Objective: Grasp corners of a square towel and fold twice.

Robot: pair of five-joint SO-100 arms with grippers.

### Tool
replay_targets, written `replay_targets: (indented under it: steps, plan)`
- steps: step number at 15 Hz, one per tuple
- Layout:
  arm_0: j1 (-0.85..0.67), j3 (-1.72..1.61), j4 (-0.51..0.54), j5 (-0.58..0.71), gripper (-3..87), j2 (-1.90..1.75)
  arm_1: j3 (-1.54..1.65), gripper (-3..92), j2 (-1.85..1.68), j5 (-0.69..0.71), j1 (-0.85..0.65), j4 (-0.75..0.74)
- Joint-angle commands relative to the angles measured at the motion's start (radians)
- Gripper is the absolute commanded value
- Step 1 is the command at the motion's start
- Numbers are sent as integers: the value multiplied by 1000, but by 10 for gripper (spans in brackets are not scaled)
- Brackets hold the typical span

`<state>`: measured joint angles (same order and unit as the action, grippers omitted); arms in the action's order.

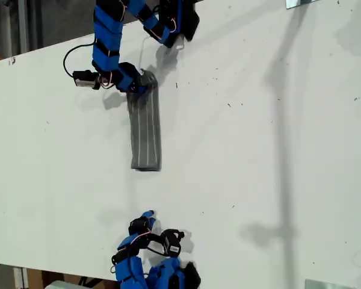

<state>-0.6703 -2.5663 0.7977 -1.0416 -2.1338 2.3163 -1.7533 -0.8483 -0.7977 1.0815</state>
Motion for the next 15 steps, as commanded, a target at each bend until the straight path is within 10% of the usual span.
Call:
replay_targets:
  steps: [1, 7, 15]
  plan:
    - [-21, 2, -15, -18, 78, 0, 123, -1, -267, -61, -5, 32]
    - [-17, -20, -11, -64, 76, -15, 115, -1, -844, -233, 91, 319]
    - [-21, -28, -9, -74, 76, -25, -551, -1, -187, -137, 299, 270]
